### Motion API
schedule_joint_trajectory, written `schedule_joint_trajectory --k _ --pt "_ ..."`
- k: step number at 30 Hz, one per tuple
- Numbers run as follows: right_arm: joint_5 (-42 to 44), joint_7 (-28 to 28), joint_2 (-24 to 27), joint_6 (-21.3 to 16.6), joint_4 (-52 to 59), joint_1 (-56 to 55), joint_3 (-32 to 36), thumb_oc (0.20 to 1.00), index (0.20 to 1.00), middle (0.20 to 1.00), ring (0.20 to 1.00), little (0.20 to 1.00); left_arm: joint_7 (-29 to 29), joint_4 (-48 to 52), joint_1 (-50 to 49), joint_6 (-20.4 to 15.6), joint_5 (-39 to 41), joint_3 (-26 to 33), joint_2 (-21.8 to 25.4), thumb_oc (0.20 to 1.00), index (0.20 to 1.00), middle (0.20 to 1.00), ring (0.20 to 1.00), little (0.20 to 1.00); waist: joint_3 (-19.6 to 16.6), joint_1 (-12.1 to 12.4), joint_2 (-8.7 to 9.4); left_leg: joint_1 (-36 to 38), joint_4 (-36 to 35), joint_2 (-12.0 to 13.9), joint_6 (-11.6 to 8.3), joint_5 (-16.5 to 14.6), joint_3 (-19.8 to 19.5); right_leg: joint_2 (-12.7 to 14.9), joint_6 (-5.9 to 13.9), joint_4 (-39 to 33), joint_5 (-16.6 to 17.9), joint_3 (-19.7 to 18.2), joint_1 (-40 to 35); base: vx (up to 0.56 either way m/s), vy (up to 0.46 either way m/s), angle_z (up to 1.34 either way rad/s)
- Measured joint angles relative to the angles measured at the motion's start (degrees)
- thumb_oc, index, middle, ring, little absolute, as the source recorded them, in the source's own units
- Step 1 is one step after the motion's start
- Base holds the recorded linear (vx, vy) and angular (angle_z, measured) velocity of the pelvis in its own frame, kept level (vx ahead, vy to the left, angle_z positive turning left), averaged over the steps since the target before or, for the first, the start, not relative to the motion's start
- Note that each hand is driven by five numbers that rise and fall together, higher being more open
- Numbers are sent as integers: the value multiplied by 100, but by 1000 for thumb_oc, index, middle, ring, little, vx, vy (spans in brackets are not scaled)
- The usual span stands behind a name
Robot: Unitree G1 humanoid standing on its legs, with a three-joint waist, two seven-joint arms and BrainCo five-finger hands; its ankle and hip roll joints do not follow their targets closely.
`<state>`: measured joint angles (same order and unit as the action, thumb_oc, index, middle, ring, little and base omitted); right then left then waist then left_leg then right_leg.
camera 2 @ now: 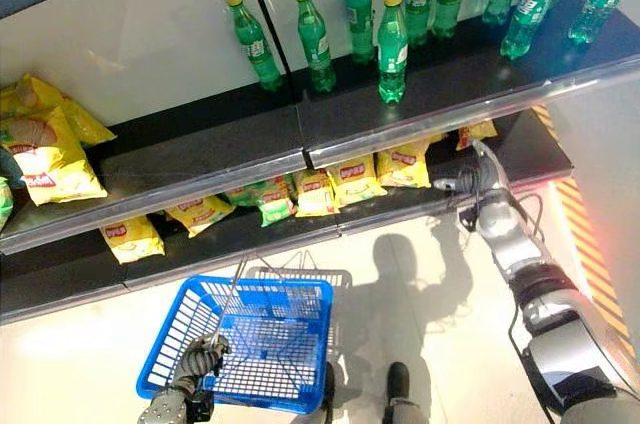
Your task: Pick up the snacks into the basket
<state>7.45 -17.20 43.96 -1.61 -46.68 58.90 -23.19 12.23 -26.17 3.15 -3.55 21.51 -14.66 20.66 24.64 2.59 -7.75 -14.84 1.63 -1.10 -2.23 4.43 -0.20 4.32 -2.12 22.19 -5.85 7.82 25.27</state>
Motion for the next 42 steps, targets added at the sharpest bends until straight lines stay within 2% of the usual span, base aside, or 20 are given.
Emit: schedule_joint_trajectory --k 3,10,20,27,32,37,39,42 --pt "-7 -50 133 -60 446 209 -248 1000 1000 1000 1000 1000 -1 -4 -2 -4 -1 -13 13 200 200 200 200 200 18 -4 12 -3 0 2 -3 5 6 -10 -3 15 2 -24 16 0 0 0" --pt "-13 -100 325 -84 634 751 -570 1000 1000 1000 1000 1000 -34 -7 16 -4 -1 -39 15 200 200 200 200 200 52 -1 67 -1 -11 -4 0 4 21 -25 -13 7 11 -81 35 -4 2 -2" --pt "-14 -106 408 -79 805 882 -682 1000 1000 1000 1000 1000 -81 -38 68 -4 0 -162 33 200 200 200 200 200 113 -2 179 2 -23 2 4 3 68 -51 -7 -65 61 -130 27 2 19 -3" --pt "32 -107 382 -91 379 1385 -899 1000 1000 1000 1000 1000 -94 -34 55 -8 16 -171 70 200 200 200 200 200 112 95 182 11 -18 43 1 5 156 -102 -6 -101 113 -197 32 26 -8 -6" --pt "226 -152 381 -72 -6 1528 -898 1000 1000 1000 1000 1000 -96 -7 19 -9 66 -172 89 200 200 200 200 200 108 145 177 -61 -7 45 -23 33 62 -65 -4 -47 86 -84 69 52 -19 12" --pt "234 -186 465 -43 -454 1642 -873 1000 1000 1000 1000 1000 -186 312 -69 -9 63 -259 249 200 200 200 200 200 101 169 166 -243 7 -132 -32 130 -188 190 -31 462 -198 83 360 46 -53 32" --pt "273 -216 638 -45 -504 1665 -867 1000 1000 1000 1000 1000 -228 486 -153 -10 63 -266 382 200 200 200 200 200 91 306 148 -309 18 -224 -59 162 -304 304 -15 792 -382 98 520 25 -112 36" --pt "292 -236 796 -45 -555 1667 -784 1000 1000 1000 1000 1000 -241 565 -237 -16 63 -260 483 200 200 200 200 200 74 336 120 -369 9 -317 -127 235 -569 465 -73 1103 -603 270 605 20 -111 50"
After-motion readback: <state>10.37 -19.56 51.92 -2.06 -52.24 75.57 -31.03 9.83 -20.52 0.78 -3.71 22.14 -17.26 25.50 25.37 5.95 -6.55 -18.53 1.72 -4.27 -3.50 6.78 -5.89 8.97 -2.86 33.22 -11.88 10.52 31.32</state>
